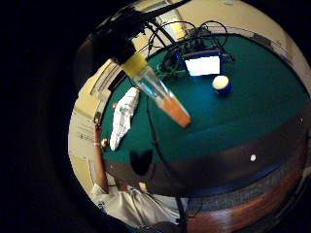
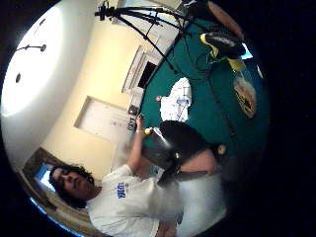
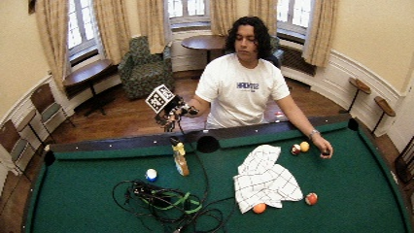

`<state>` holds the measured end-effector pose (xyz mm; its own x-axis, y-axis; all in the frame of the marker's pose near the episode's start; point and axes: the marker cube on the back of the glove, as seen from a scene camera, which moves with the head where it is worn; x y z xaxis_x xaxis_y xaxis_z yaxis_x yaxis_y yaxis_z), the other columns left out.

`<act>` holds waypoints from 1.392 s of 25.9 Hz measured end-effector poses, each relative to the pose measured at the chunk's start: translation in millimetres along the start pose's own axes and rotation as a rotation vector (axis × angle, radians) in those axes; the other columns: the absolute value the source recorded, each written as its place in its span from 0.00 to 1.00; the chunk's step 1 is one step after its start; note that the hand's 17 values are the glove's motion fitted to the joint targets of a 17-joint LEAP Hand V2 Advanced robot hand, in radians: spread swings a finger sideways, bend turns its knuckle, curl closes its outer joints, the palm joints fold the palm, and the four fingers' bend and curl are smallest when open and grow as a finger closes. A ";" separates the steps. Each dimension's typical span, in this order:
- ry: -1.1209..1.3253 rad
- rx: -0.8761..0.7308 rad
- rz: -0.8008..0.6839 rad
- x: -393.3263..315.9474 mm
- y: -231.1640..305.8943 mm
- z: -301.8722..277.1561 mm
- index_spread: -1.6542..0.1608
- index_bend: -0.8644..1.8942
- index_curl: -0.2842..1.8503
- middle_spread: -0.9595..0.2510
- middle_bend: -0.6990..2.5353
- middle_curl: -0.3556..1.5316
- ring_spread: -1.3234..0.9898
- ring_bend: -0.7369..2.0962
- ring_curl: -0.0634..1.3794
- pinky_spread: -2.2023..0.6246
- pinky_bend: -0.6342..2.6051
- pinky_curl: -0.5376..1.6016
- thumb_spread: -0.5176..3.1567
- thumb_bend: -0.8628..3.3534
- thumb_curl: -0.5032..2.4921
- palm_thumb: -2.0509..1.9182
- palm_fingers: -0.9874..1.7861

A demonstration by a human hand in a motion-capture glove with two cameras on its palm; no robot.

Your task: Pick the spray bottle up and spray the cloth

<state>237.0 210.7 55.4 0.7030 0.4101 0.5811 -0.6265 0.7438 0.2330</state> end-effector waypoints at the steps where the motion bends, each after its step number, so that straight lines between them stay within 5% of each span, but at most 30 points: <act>1: -0.015 0.002 0.008 5.9 3.9 -0.6 0.67 0.37 0.26 0.75 0.27 0.34 0.56 0.38 0.23 0.86 0.30 0.40 0.43 0.21 0.27 0.65 0.52; 12: -0.277 -0.062 0.053 42.1 9.6 -2.7 0.68 0.36 0.25 0.75 0.27 0.34 0.55 0.40 0.24 0.86 0.31 0.41 0.42 0.20 0.27 0.66 0.51; 22: -0.528 -0.293 0.004 65.9 1.8 -11.9 0.68 0.36 0.25 0.74 0.27 0.35 0.55 0.41 0.25 0.86 0.31 0.41 0.41 0.20 0.28 0.67 0.52; 36: -0.594 -0.385 -0.012 93.6 -3.8 -21.5 0.68 0.34 0.24 0.72 0.28 0.36 0.54 0.42 0.26 0.85 0.31 0.41 0.41 0.21 0.29 0.71 0.58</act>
<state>312.4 257.5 92.1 0.3379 0.1246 0.9329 -0.3792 0.9252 0.0138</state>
